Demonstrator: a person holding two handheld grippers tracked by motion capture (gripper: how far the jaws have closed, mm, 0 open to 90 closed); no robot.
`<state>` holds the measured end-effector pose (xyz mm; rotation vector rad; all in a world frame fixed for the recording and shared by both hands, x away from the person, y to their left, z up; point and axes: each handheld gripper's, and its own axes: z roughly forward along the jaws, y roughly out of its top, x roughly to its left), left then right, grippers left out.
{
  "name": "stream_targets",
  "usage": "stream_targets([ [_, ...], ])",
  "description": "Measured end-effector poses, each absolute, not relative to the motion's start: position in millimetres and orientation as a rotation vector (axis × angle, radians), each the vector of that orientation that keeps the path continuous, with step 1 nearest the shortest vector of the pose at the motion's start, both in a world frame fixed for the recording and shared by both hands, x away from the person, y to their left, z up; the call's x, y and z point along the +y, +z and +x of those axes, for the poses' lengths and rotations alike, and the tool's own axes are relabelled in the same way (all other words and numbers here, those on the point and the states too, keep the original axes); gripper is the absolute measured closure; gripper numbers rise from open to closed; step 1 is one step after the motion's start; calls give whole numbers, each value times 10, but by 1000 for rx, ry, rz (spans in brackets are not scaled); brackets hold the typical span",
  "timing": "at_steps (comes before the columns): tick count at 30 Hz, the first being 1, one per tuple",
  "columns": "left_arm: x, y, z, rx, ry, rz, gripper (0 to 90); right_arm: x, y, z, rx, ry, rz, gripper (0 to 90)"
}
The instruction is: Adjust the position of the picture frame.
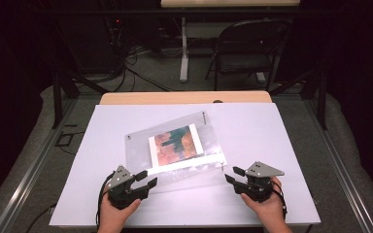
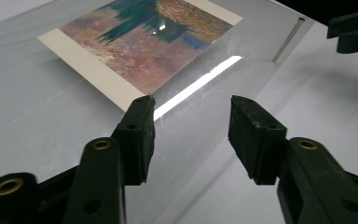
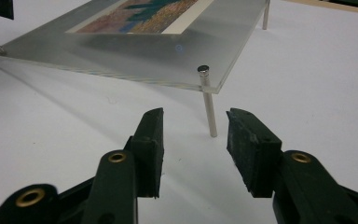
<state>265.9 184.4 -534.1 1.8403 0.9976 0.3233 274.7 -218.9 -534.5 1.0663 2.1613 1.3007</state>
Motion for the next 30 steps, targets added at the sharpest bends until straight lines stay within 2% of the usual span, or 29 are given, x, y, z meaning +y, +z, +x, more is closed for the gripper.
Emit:
stream_targets([
  [14, 1580, -5268, 2694, 958, 320, 1895, 769, -2142, -5292, 2924, 2226, 1209, 1106, 551],
  [18, 1480, -5243, 2711, 937, 323, 1905, 801, -2138, -5255, 2982, 2247, 1202, 1089, 633],
  [25, 1349, -5294, 2731, 916, 303, 1940, 896, -2132, -5377, 3085, 2304, 1166, 1103, 672],
  [30, 1334, -5334, 2724, 922, 285, 1950, 900, -2085, -5425, 3157, 2316, 1182, 1106, 706],
])
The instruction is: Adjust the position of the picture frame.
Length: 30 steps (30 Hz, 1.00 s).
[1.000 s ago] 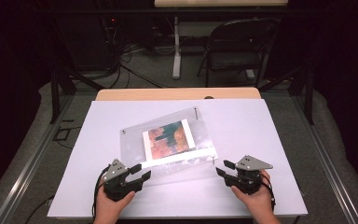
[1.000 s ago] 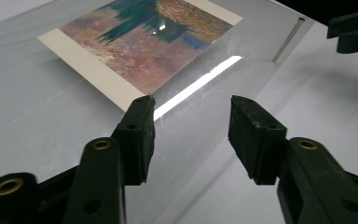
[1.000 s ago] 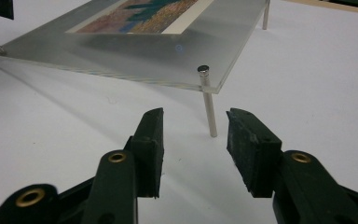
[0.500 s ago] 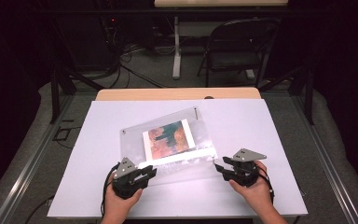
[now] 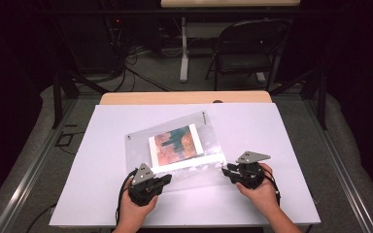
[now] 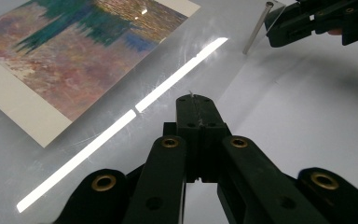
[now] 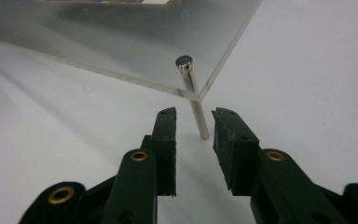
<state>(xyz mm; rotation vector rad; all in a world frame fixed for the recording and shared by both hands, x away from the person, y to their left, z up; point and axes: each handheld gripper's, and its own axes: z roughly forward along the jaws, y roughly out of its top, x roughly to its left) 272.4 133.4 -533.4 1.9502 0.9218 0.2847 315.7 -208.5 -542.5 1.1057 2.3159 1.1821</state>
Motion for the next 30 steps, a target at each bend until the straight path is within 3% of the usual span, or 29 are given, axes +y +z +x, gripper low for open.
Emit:
stream_targets([
  [11, 1295, -5410, 2664, 887, 285, 1995, 900, -1968, -5510, 3278, 2303, 1179, 1089, 789],
  [30, 1264, -5522, 2635, 890, 245, 2033, 900, -1915, -5590, 3319, 2271, 1211, 1061, 795],
])
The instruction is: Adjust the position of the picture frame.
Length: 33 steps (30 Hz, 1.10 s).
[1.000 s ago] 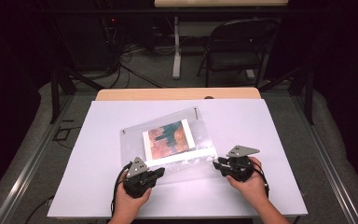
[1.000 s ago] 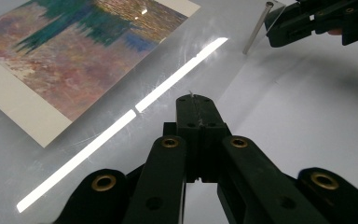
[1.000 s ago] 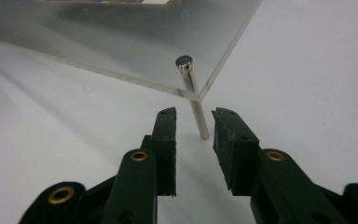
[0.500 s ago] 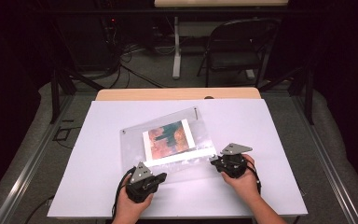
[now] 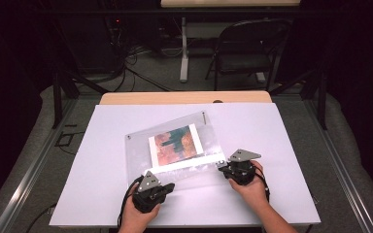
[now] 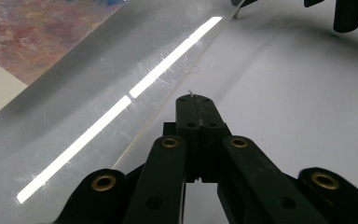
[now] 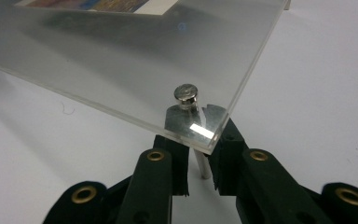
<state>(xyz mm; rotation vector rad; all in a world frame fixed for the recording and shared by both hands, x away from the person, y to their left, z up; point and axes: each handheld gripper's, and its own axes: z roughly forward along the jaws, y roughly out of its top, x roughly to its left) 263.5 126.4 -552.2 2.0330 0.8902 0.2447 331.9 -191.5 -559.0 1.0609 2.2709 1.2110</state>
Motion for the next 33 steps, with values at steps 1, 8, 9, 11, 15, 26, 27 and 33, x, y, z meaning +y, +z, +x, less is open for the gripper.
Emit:
stream_targets([
  [1, 1261, -5534, 2641, 890, 246, 2040, 900, -1910, -5599, 3325, 2270, 1211, 1055, 796],
  [8, 1252, -5550, 2656, 904, 252, 2051, 900, -1899, -5609, 3336, 2268, 1210, 1063, 806],
  [9, 1247, -5553, 2656, 918, 245, 2044, 900, -1894, -5605, 3332, 2266, 1203, 1061, 808],
  [11, 1246, -5555, 2661, 928, 246, 2045, 900, -1890, -5598, 3327, 2265, 1204, 1055, 812],
  [15, 1250, -5554, 2665, 941, 243, 2040, 900, -1887, -5571, 3310, 2253, 1212, 1054, 814],
  [26, 1266, -5554, 2693, 976, 230, 2051, 900, -1876, -5490, 3258, 2224, 1248, 1037, 824],
  [27, 1268, -5553, 2695, 979, 230, 2051, 900, -1873, -5479, 3251, 2221, 1254, 1028, 825],
  [33, 1289, -5547, 2717, 1019, 255, 2047, 900, -1865, -5433, 3212, 2217, 1286, 1021, 827],
])
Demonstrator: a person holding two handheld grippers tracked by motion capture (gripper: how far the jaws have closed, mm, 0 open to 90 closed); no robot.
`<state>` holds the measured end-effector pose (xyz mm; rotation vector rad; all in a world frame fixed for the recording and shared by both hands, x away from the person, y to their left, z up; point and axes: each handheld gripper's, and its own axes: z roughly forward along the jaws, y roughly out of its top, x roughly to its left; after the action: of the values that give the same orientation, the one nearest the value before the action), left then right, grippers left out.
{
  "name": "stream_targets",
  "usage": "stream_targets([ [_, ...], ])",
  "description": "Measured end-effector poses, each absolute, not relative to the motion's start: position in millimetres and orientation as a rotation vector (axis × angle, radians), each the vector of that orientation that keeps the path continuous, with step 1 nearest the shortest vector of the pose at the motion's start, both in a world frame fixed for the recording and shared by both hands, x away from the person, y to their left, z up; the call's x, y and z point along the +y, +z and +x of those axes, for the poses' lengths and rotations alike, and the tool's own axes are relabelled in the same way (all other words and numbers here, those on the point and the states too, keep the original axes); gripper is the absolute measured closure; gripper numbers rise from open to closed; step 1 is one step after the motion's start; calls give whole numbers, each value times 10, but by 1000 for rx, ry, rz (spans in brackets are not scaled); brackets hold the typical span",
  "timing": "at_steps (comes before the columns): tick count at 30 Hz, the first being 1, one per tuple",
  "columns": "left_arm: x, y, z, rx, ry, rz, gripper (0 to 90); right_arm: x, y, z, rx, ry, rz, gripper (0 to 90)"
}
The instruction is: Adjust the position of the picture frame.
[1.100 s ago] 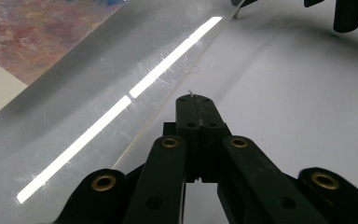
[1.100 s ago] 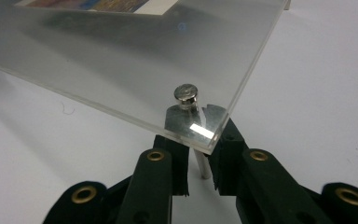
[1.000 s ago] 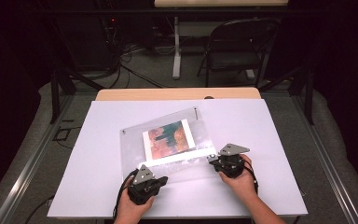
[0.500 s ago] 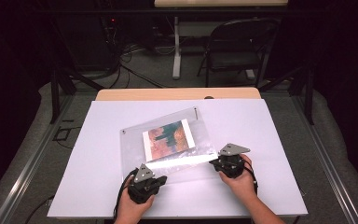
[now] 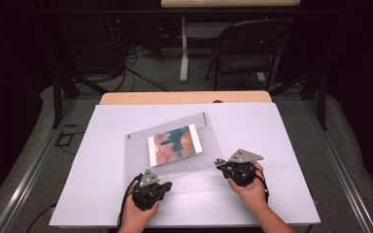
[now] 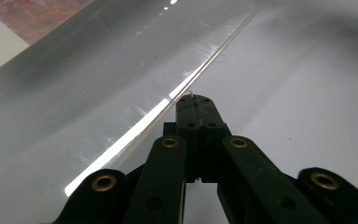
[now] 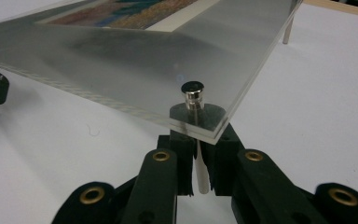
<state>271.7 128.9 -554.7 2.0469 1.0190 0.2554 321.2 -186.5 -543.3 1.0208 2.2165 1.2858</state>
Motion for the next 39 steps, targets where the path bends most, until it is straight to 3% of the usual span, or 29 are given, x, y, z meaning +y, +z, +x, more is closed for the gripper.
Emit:
stream_targets([
  [8, 1287, -5517, 2715, 1045, 310, 2058, 900, -1856, -5396, 3189, 2202, 1314, 1017, 829],
  [39, 1301, -5489, 2726, 1091, 309, 2028, 900, -1842, -5366, 3145, 2203, 1337, 1007, 836],
])
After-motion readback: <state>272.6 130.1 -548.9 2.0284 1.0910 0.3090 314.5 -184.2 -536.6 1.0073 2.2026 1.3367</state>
